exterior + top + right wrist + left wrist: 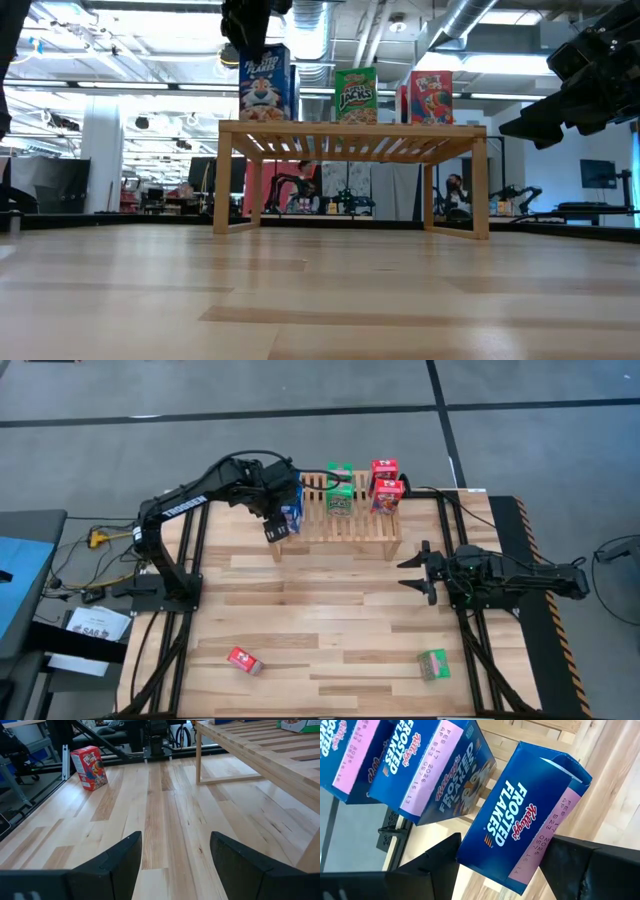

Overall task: Stack cereal on shelf
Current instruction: Put the blue cereal box on the shelf aligned with the other blue cereal boxes, then put the red cereal box on the shelf aligned with the other red cereal boxes

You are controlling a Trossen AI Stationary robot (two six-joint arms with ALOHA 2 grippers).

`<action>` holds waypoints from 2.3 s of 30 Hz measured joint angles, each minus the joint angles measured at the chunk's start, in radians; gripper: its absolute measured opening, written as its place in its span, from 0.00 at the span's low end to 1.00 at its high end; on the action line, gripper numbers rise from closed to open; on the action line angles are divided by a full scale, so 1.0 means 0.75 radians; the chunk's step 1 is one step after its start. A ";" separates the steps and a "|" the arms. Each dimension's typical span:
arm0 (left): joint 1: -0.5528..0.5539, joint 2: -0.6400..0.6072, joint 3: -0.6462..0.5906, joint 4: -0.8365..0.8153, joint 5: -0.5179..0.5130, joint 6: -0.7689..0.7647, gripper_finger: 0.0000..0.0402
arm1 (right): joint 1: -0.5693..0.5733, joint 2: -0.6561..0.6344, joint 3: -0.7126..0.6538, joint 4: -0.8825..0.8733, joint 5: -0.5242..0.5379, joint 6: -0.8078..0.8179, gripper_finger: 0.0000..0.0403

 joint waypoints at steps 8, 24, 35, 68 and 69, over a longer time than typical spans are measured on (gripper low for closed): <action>0.000 -0.001 0.000 0.001 -0.015 -0.001 0.66 | 0.000 0.000 0.000 0.000 0.000 0.001 0.65; 0.000 -0.052 0.019 -0.011 -0.026 0.091 0.84 | 0.000 0.000 0.000 0.000 0.000 0.001 0.65; -0.085 -0.296 -0.056 -0.097 -0.104 0.007 0.84 | 0.000 0.000 0.000 0.000 0.000 0.000 0.65; -1.042 -0.443 -0.791 0.093 -0.018 -0.430 0.98 | 0.000 0.000 0.000 0.000 0.000 0.001 0.65; -1.068 -0.427 -0.791 0.108 -0.011 -0.437 0.98 | 0.000 0.000 0.000 0.000 0.000 0.000 0.65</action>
